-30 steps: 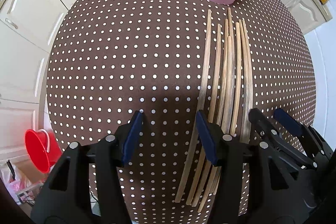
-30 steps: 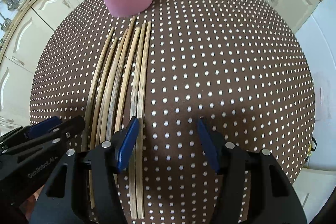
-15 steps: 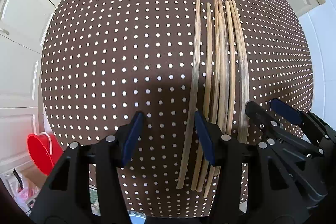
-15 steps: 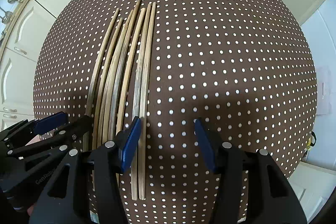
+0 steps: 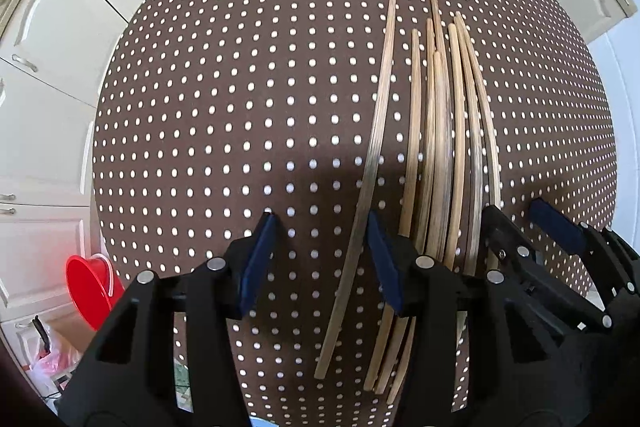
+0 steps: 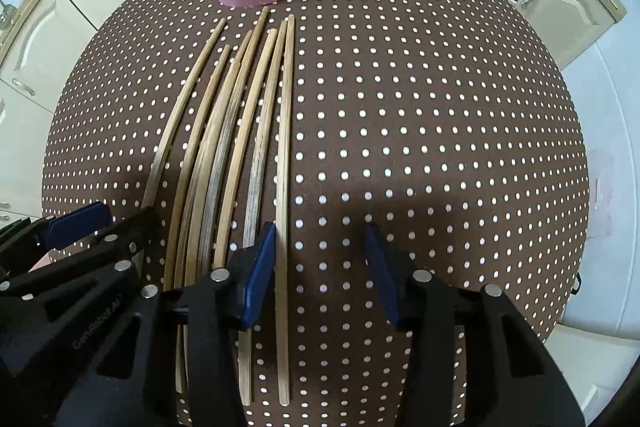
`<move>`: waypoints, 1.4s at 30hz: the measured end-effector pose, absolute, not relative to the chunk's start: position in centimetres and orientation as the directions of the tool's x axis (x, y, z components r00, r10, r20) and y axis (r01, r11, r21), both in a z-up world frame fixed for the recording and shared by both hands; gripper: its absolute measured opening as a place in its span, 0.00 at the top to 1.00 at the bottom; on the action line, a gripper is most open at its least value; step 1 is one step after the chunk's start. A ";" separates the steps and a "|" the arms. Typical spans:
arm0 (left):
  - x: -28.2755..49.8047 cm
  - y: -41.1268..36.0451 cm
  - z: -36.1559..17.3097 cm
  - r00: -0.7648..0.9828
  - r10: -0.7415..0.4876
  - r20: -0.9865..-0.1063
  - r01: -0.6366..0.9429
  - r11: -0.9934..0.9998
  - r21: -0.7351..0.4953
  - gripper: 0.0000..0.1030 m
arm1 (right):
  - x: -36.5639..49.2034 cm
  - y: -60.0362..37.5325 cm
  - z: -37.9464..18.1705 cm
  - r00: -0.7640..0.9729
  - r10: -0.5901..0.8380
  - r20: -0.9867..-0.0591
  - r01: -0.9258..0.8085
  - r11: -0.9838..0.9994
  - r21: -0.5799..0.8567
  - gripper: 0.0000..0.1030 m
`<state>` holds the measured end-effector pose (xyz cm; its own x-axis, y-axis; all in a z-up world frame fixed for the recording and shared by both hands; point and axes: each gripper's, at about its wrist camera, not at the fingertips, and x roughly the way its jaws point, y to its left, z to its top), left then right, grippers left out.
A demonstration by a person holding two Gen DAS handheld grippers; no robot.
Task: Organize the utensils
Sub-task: 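Close the left tool on a chopstick while the right tool grasps another, then lift both held chopsticks upright and carry them over the pink cup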
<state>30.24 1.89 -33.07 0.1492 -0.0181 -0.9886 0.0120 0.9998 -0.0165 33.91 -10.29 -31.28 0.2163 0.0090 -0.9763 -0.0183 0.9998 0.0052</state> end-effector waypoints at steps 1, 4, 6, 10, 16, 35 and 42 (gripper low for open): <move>30.9 1.8 -32.9 0.151 -0.019 -0.988 0.008 1.000 -0.018 0.54 | 34.3 -10.2 -31.2 0.222 0.011 -0.975 -0.015 1.000 0.008 0.59; 32.3 1.6 -32.5 0.157 -0.019 -0.987 0.005 1.000 -0.019 0.54 | 35.9 -10.3 -31.0 0.229 0.007 -0.973 -0.017 1.000 0.003 0.61; 33.7 1.5 -32.3 0.164 -0.017 -0.986 0.004 1.000 -0.017 0.54 | 36.8 -10.3 -30.9 0.236 0.004 -0.972 -0.019 1.000 -0.001 0.62; 35.3 1.6 -32.5 0.178 -0.020 -0.984 -0.027 0.999 -0.026 0.55 | 38.9 -10.0 -30.8 0.245 0.012 -0.970 -0.032 0.999 0.004 0.75; 37.3 1.2 -32.1 0.209 0.005 -0.978 0.000 1.000 0.005 0.92 | 40.2 -10.6 -30.9 0.248 0.025 -0.969 -0.010 1.000 0.023 0.95; 37.0 3.0 -27.7 0.286 -0.081 -0.955 -0.052 0.994 -0.100 0.93 | 40.5 -18.2 -25.8 0.428 0.158 -0.890 0.111 0.968 0.226 0.96; 36.5 4.1 -23.7 0.388 -0.079 -0.918 -0.111 0.985 -0.132 0.93 | 38.9 -18.6 -21.8 0.540 0.161 -0.826 0.122 0.956 0.266 0.96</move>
<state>36.52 4.10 -23.72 0.3881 -0.0791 -0.9182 -0.1110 0.9850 -0.1318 38.90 -18.62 -21.84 0.5399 0.1609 -0.8262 0.1217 0.9563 0.2658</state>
